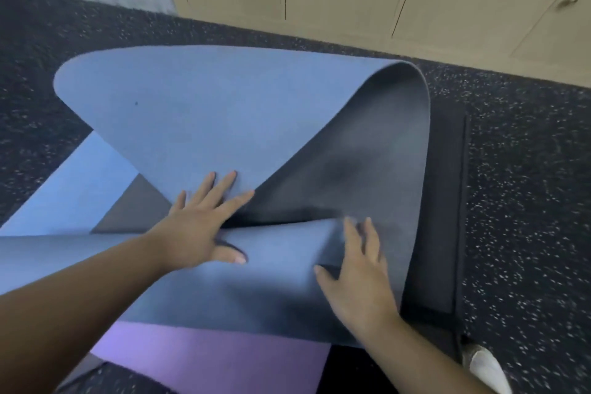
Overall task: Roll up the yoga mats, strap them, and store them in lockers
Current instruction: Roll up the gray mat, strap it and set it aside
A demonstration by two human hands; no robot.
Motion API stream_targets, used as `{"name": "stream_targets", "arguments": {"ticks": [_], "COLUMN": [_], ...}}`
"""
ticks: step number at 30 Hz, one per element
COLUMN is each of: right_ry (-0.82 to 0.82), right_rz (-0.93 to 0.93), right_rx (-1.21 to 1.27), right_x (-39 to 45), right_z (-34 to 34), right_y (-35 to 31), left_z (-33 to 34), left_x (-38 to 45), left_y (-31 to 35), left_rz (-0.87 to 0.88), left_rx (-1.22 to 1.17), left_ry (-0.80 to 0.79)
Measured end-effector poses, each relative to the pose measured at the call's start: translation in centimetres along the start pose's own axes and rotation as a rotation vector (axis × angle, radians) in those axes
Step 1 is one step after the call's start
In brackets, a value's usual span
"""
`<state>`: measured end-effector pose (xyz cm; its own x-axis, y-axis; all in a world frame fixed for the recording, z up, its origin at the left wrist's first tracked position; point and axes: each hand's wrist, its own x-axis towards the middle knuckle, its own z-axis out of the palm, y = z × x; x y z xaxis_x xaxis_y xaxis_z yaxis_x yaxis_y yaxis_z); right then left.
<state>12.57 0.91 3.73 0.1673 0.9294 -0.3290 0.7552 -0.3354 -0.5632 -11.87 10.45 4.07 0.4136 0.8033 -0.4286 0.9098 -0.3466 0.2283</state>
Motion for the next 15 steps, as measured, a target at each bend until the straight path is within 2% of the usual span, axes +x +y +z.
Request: {"name": "stream_targets", "arguments": {"ticks": [4,8,11,15], "right_ry": [-0.076,-0.149,-0.222,-0.112], "right_rz": [-0.042,0.104,0.214,0.144], "right_rx": [-0.089,-0.091,-0.119,-0.140], "right_x": [0.1,0.7,1.2,1.7], "right_z": [0.9,0.5,0.0,-0.7], "right_y": [0.4,1.7,1.9,1.5], "left_z": [0.3,2.0,3.7,3.9], "left_x": [0.1,0.2,0.8,1.5], "left_y": [-0.1,1.4,2.4,2.4], "left_rz": [0.017,-0.006,0.000,-0.027], "left_rx": [0.080,0.197,0.249,0.125], "left_ry": [-0.168,-0.299,-0.263,-0.087]}}
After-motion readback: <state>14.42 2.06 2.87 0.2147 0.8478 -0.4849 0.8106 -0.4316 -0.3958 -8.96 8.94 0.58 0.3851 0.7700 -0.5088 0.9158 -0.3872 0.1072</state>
